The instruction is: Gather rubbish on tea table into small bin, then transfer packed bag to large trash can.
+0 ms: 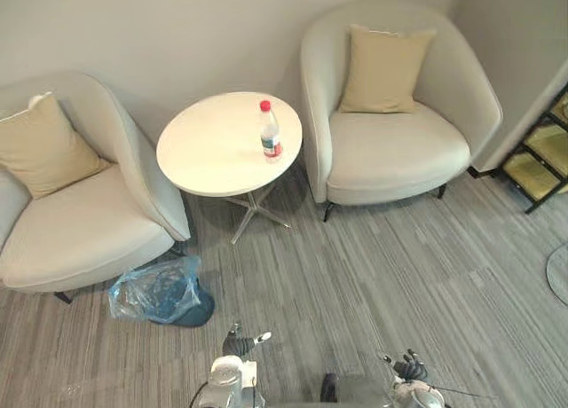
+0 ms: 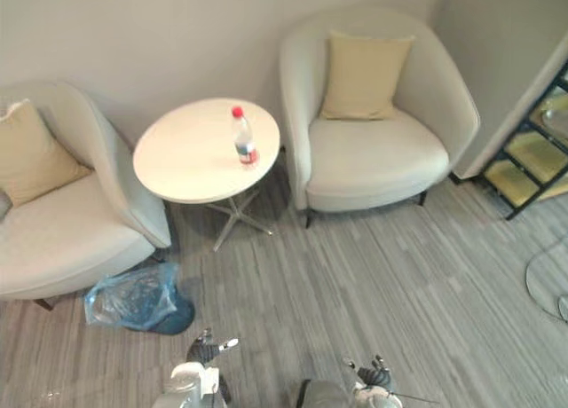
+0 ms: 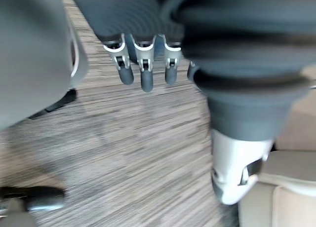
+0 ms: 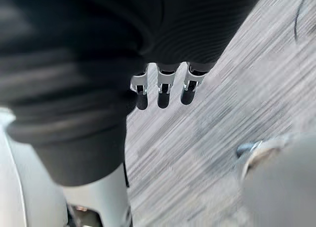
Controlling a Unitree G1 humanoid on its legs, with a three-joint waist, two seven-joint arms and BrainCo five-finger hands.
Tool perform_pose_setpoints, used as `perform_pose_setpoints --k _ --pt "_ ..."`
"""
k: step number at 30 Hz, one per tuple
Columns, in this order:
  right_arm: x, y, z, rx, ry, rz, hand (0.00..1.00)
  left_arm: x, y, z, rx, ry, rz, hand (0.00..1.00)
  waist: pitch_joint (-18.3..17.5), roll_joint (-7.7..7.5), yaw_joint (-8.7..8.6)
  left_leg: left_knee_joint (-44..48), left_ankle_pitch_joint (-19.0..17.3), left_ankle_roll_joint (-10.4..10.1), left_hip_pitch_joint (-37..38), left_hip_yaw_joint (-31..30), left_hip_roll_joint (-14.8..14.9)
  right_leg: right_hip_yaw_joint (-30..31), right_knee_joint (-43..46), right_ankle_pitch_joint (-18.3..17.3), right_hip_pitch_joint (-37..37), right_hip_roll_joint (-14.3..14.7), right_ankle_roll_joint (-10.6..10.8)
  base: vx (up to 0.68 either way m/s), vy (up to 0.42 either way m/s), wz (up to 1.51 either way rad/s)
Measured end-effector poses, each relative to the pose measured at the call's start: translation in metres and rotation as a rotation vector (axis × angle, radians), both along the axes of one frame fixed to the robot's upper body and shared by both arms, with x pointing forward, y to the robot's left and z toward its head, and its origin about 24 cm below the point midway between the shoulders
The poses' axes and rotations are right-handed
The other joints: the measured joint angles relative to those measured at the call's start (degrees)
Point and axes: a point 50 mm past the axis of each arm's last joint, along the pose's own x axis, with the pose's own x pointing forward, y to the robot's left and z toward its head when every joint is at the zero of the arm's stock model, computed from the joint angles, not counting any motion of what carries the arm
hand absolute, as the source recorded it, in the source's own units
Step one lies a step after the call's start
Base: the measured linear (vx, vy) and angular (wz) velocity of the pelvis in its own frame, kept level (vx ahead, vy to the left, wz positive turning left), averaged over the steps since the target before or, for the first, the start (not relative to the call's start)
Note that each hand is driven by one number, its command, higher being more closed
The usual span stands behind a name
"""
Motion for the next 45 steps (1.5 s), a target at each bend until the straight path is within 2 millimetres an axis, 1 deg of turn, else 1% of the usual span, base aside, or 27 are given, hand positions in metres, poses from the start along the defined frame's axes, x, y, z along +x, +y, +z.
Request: perform_pose_setpoints --k 1,2,3,5,7,9,10,11,13,15,16,17,18,19,20,21,23,25,27,29,30,33,34,35,38,42,45 --pt "-0.002 0.001 -0.002 0.006 0.017 0.000 0.00 0.000 0.000 0.000 0.000 0.003 -0.002 0.00 -0.07 0.12 0.25 -8.70 3.50 -0.17 0.76 -0.12 -2.13 0.15 -0.94 -0.40 1.26 0.06 0.79 0.41 0.139 -0.17" --pt "-0.005 -0.001 -0.003 -0.001 0.030 -0.002 0.00 -0.001 0.000 -0.001 0.003 0.004 -0.010 0.00 -0.21 0.36 0.98 -12.78 11.01 1.54 1.47 -1.12 -3.67 1.15 -1.70 -0.98 2.76 0.49 1.84 0.44 0.154 -0.27" --pt "-0.004 0.000 -0.004 0.003 0.037 0.001 0.00 0.001 0.003 0.000 0.016 0.002 -0.020 0.00 -0.34 -0.14 1.28 -13.31 13.13 3.32 1.98 -1.37 -4.53 2.38 -2.15 -1.28 3.97 0.21 2.44 0.46 0.137 -0.15" --pt "-0.003 0.009 -0.005 0.022 0.038 0.013 0.00 0.002 0.012 -0.001 0.045 0.016 -0.031 0.00 -1.07 -2.97 0.80 -11.50 10.59 5.09 1.63 -1.41 -6.87 3.88 -3.38 -0.74 4.82 -2.37 3.44 0.54 0.187 0.18" --pt "-0.002 0.010 -0.006 0.021 0.042 0.032 0.00 0.004 0.015 -0.001 0.054 0.012 -0.032 0.00 -1.18 -3.52 1.21 -8.73 6.83 5.47 1.26 -1.38 -7.53 5.44 -0.66 -0.73 4.39 -3.30 3.47 0.41 0.194 0.13" --pt "0.002 0.011 -0.005 0.022 0.035 0.045 0.00 0.000 0.018 -0.003 0.061 0.031 -0.034 0.00 -1.21 -3.55 1.20 -9.86 4.63 5.53 4.56 -1.22 -8.82 7.98 13.06 -0.83 -0.06 -5.01 4.34 0.31 0.152 0.00" --pt "0.001 0.012 -0.005 0.023 0.039 0.058 0.00 -0.001 0.020 -0.004 0.069 0.042 -0.042 0.00 -1.16 -3.83 1.10 -11.31 4.08 5.56 6.98 -1.29 -9.88 8.85 21.58 0.76 -3.25 -6.33 6.94 0.34 0.124 0.16" --pt "0.002 0.012 -0.005 0.020 0.038 0.067 0.00 -0.004 0.020 -0.006 0.083 0.056 -0.069 0.00 -1.29 -4.09 0.60 -13.32 2.80 5.99 10.79 -2.00 -11.06 9.84 33.77 0.02 -7.64 -8.30 8.00 0.34 0.099 0.23" --pt "0.005 0.009 -0.004 0.005 0.030 0.082 0.00 -0.008 0.024 -0.008 0.100 0.077 -0.087 0.00 -1.38 -3.66 0.41 -14.36 1.91 5.75 13.86 -2.78 -11.15 7.46 38.46 -3.02 -10.54 -9.29 6.39 0.33 0.051 0.23" --pt "0.008 0.004 -0.001 -0.011 0.018 0.092 0.00 -0.014 0.029 -0.011 0.113 0.113 -0.085 0.00 -1.79 -2.01 -0.11 -16.32 1.94 5.62 17.34 -3.90 -9.06 1.64 33.45 -6.04 -14.98 -8.39 3.80 0.33 -0.028 0.27" --pt "0.010 0.002 -0.001 -0.016 0.014 0.093 0.00 -0.014 0.029 -0.011 0.113 0.116 -0.084 0.00 -1.71 -1.84 -0.11 -16.30 1.94 5.62 17.63 -4.22 -8.48 1.21 31.64 -6.08 -15.71 -7.88 3.77 0.38 -0.128 0.35" --pt "0.013 0.000 0.002 -0.025 0.000 0.095 0.00 -0.018 0.029 -0.013 0.112 0.125 -0.083 0.00 -1.23 -0.64 -0.27 -16.21 1.95 5.62 18.15 -4.83 -7.12 1.24 25.93 -5.62 -17.37 -6.35 3.83 0.29 -0.185 0.40" --pt "0.015 -0.001 0.002 -0.027 -0.005 0.096 0.00 -0.018 0.031 -0.013 0.115 0.127 -0.083 0.00 -1.35 -1.16 -0.41 -16.23 1.76 5.16 18.95 -5.10 -6.46 3.12 17.31 -2.32 -18.64 -4.97 3.84 0.35 -0.232 0.48" --pt "0.013 0.000 0.001 -0.025 0.003 0.096 0.00 -0.019 0.032 -0.013 0.119 0.129 -0.082 0.00 -1.71 -1.91 -0.50 -16.19 1.48 3.63 19.34 -5.32 -6.61 5.14 11.41 1.87 -18.35 -4.38 3.96 0.38 -0.294 0.55" --pt "0.008 -0.002 -0.001 -0.024 0.023 0.087 0.00 -0.020 0.032 -0.013 0.117 0.135 -0.080 0.00 -1.59 -1.59 -1.00 -16.10 -0.69 -0.02 20.75 -6.87 -6.11 7.12 8.60 9.92 -17.56 -3.48 2.30 0.26 -0.204 0.33" --pt "0.009 -0.007 0.000 -0.038 0.026 0.089 0.00 -0.020 0.029 -0.014 0.109 0.137 -0.079 0.00 -1.66 -0.75 -0.87 -16.17 -0.94 -0.38 20.75 -6.88 -5.11 7.35 9.14 9.91 -17.44 -2.63 2.26 0.31 -0.226 0.17" --pt "0.007 -0.014 0.000 -0.056 0.037 0.089 0.00 -0.021 0.021 -0.015 0.088 0.142 -0.085 0.00 -2.02 0.56 -0.78 -15.35 -0.98 -0.46 20.74 -7.79 -3.73 6.76 10.56 6.61 -17.49 -1.51 1.25 0.23 -0.187 0.04" --pt "0.002 -0.016 -0.001 -0.054 0.053 0.074 0.00 -0.020 0.017 -0.015 0.077 0.138 -0.085 0.00 -2.11 0.99 -1.45 -11.69 -0.96 -0.53 20.13 -8.22 -2.50 5.57 11.14 4.23 -15.92 -1.20 0.75 0.21 -0.246 0.42" --pt "-0.012 -0.017 -0.005 -0.054 0.086 0.062 0.00 -0.017 0.014 -0.014 0.067 0.127 -0.075 0.00 -1.59 0.40 -1.73 -1.67 -1.15 -1.38 16.72 -9.51 0.09 2.80 8.50 3.19 -10.91 -0.87 0.49 0.18 -0.233 0.66" --pt "-0.023 -0.017 -0.007 -0.052 0.114 0.054 0.00 -0.012 0.014 -0.011 0.063 0.102 -0.067 0.00 -1.27 -0.08 -0.93 9.15 -1.34 -2.60 12.79 -8.77 2.58 1.20 5.22 2.83 -5.75 -0.50 -0.05 0.12 -0.093 0.36" --pt "-0.023 -0.017 -0.007 -0.053 0.115 0.053 0.00 -0.011 0.014 -0.010 0.063 0.098 -0.066 0.00 -1.28 -0.06 -0.73 10.10 -2.07 -2.68 11.97 -7.77 2.69 1.24 4.38 2.91 -4.76 -0.51 -0.06 0.12 -0.019 0.04" --pt "-0.021 -0.018 -0.007 -0.056 0.110 0.054 0.00 -0.009 0.013 -0.009 0.062 0.087 -0.065 0.00 -1.44 0.18 -0.05 2.54 -3.05 -1.29 8.64 -7.30 -0.53 1.94 3.25 3.25 -3.26 -1.62 0.75 0.13 0.083 -0.20" --pt "-0.020 -0.019 -0.006 -0.058 0.108 0.054 0.00 -0.009 0.013 -0.009 0.062 0.087 -0.067 0.00 -1.54 0.40 0.15 -4.73 -0.84 -0.76 8.50 -8.49 -2.40 2.68 3.65 2.90 -3.25 -1.86 1.54 0.15 0.159 -0.34" --pt "-0.019 -0.022 -0.005 -0.068 0.108 0.056 0.00 -0.009 0.014 -0.009 0.063 0.087 -0.065 0.00 -1.56 0.98 0.67 -9.43 4.47 -0.20 9.23 -9.55 -3.96 4.57 4.41 2.26 -3.17 -1.45 2.99 0.17 0.151 -0.30" --pt "-0.020 -0.016 -0.007 -0.057 0.111 0.061 0.00 -0.011 0.022 -0.009 0.082 0.095 -0.060 0.00 -2.60 -0.67 0.71 -13.15 5.41 0.70 10.86 -9.36 -6.21 5.91 1.00 3.08 -2.26 -2.67 4.33 0.17 0.126 -0.03" --pt "-0.019 -0.014 -0.007 -0.073 0.117 0.094 0.00 -0.017 0.031 -0.012 0.104 0.123 -0.058 0.00 -2.55 -0.95 0.69 -17.02 6.32 1.86 13.97 -10.43 -8.43 5.07 -1.73 3.52 0.93 -3.85 4.67 0.12 0.066 0.22" --pt "-0.006 -0.010 -0.004 -0.123 0.103 0.180 0.00 -0.023 0.034 -0.014 0.112 0.136 -0.054 0.00 -2.75 -1.03 0.75 -20.57 8.05 1.69 15.74 -11.00 -9.09 4.75 -2.43 3.21 1.78 -3.78 4.91 0.05 -0.005 0.11"
